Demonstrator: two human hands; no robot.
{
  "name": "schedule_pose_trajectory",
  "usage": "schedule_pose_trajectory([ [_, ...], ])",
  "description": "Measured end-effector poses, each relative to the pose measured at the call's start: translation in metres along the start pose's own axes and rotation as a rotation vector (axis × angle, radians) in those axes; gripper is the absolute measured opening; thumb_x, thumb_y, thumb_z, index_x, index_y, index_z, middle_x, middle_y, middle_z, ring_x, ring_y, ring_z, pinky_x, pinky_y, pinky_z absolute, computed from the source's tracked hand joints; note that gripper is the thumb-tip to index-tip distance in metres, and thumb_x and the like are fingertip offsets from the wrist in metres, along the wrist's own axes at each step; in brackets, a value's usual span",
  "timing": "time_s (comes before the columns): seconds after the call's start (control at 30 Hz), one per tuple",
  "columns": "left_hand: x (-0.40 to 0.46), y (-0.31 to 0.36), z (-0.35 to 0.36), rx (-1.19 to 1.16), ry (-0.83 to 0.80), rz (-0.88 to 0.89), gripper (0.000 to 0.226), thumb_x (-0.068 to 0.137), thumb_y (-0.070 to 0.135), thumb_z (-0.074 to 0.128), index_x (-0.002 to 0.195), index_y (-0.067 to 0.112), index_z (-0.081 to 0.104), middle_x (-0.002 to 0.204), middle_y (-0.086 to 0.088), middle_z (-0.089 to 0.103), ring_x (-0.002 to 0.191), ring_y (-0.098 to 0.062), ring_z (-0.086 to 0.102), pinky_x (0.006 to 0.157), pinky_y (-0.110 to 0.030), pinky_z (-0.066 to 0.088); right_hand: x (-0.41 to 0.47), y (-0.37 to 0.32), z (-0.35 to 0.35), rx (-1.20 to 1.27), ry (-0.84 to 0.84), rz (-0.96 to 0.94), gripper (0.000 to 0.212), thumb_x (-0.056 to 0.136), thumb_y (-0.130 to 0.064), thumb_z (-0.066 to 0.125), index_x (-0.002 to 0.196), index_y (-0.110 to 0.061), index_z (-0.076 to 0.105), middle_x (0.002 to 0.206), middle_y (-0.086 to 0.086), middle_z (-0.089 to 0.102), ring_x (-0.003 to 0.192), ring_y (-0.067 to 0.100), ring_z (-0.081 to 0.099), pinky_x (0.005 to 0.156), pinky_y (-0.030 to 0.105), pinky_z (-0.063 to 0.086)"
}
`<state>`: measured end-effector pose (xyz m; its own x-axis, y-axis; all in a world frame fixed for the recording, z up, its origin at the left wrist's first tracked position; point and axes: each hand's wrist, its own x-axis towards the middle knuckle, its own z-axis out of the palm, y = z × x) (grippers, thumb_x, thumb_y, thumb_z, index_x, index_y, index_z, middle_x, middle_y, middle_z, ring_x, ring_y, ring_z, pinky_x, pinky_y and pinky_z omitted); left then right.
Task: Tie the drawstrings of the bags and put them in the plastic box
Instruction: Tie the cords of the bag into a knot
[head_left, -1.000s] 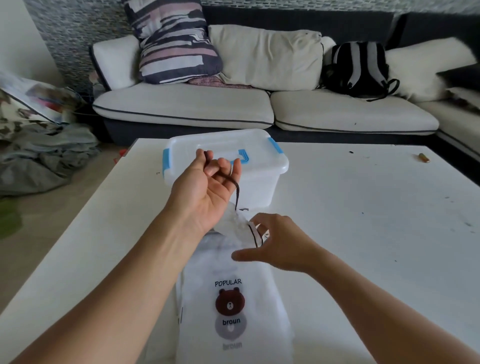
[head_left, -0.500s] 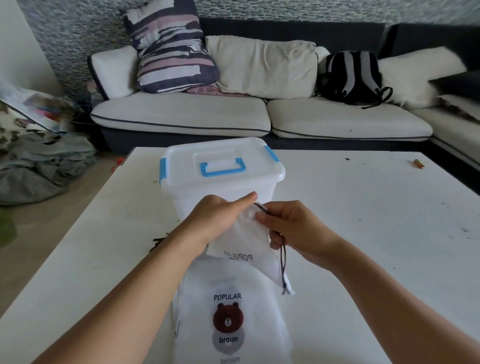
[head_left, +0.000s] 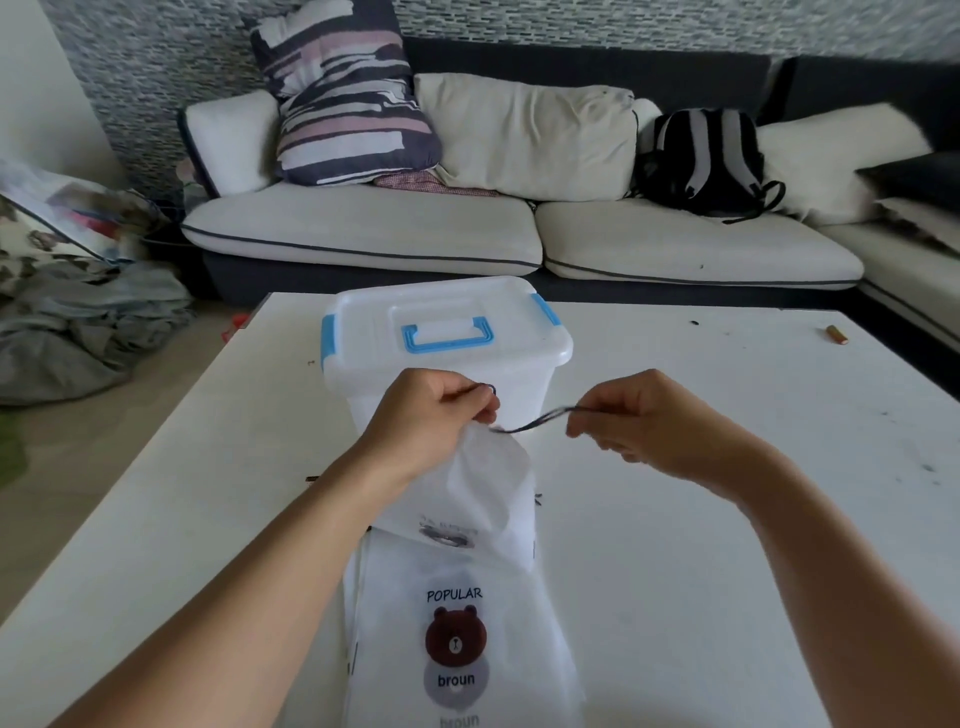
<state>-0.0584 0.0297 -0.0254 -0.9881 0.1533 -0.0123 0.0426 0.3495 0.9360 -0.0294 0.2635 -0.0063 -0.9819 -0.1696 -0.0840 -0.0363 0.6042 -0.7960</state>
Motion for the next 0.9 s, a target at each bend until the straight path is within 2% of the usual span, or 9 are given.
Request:
schedule_pose_trajectory([
  [0.1,-0.006,0.003,0.004,0.013,-0.137,-0.043,0.021,0.095,0.028,0.068,0.078,0.022,0.079,0.081,0.006,0.076,0.077,-0.005,0.067,0.076,-0.016,0.047,-0.004,-0.012,-0.008,0.524,-0.186,-0.057,0.029,0.096,-0.029,0.056,0.072,-0.014,0.061,0.069,0.005,0.050,0.058,0.015,0.038,0.056,0.024,0.036],
  [0.17,-0.011,0.007,0.008,0.011,-0.229,-0.082,0.019,0.091,0.030,0.072,0.076,0.022,0.079,0.077,0.003,0.071,0.071,-0.010,0.061,0.071,-0.020,0.046,-0.002,-0.020,-0.003,0.658,-0.215,-0.120,0.030,0.100,-0.028,0.050,0.073,-0.017,0.060,0.074,0.004,0.053,0.061,0.015,0.043,0.057,0.023,0.035],
  [0.3,-0.020,0.018,0.010,-0.121,-0.418,-0.203,0.019,0.096,0.028,0.065,0.096,0.018,0.081,0.081,0.001,0.067,0.077,-0.013,0.060,0.077,-0.026,0.049,0.010,-0.025,0.018,0.563,0.052,-0.156,0.034,0.106,-0.025,0.045,0.080,-0.015,0.065,0.091,0.003,0.069,0.084,0.018,0.061,0.070,0.028,0.047],
  [0.4,-0.023,0.020,0.014,-0.265,-0.484,-0.309,0.027,0.101,0.025,0.055,0.103,0.015,0.079,0.075,0.002,0.059,0.082,-0.017,0.058,0.084,-0.035,0.043,0.010,-0.021,0.024,0.645,0.047,-0.102,0.033,0.106,-0.027,0.044,0.084,-0.013,0.065,0.105,0.010,0.075,0.103,0.023,0.069,0.088,0.036,0.053],
  [0.53,-0.024,0.023,0.024,-0.297,-0.557,-0.293,0.034,0.094,0.026,0.049,0.104,0.010,0.077,0.087,-0.003,0.062,0.076,-0.012,0.057,0.084,-0.034,0.040,0.003,-0.026,0.032,0.616,-0.016,-0.117,0.033,0.105,-0.027,0.047,0.092,-0.005,0.069,0.101,0.016,0.073,0.085,0.019,0.069,0.052,0.028,0.039],
  [0.63,-0.026,0.027,0.029,-0.394,-0.585,-0.245,0.034,0.079,0.023,0.054,0.106,0.006,0.068,0.089,-0.003,0.067,0.075,-0.014,0.050,0.078,-0.030,0.041,0.001,-0.029,0.036,0.523,-0.017,-0.098,0.030,0.103,-0.030,0.052,0.105,-0.007,0.072,0.103,0.014,0.072,0.070,0.017,0.062,0.048,0.025,0.037],
  [0.73,-0.026,0.026,0.032,-0.545,-0.492,-0.223,0.022,0.099,0.018,0.056,0.115,0.005,0.064,0.071,-0.003,0.057,0.070,-0.014,0.048,0.072,-0.025,0.043,0.001,-0.023,0.029,0.558,-0.073,-0.010,0.037,0.094,-0.044,0.064,0.125,-0.024,0.062,0.112,0.013,0.072,0.079,0.028,0.067,0.074,0.036,0.060],
  [0.8,-0.025,0.024,0.029,-0.570,-0.430,-0.244,0.021,0.103,0.022,0.052,0.101,0.009,0.067,0.063,0.001,0.045,0.063,-0.011,0.047,0.066,-0.021,0.046,0.001,-0.014,0.020,0.555,-0.122,0.093,0.059,0.084,-0.058,0.071,0.134,-0.031,0.053,0.117,0.015,0.071,0.093,0.035,0.072,0.093,0.051,0.055],
  [0.9,-0.019,0.018,0.021,-0.520,-0.344,-0.263,0.027,0.101,0.026,0.056,0.092,0.010,0.076,0.064,0.001,0.049,0.066,-0.013,0.050,0.070,-0.025,0.045,-0.002,-0.006,0.010,0.521,-0.231,0.134,0.063,0.081,-0.049,0.076,0.133,-0.022,0.056,0.106,0.012,0.074,0.089,0.030,0.068,0.089,0.046,0.054],
])
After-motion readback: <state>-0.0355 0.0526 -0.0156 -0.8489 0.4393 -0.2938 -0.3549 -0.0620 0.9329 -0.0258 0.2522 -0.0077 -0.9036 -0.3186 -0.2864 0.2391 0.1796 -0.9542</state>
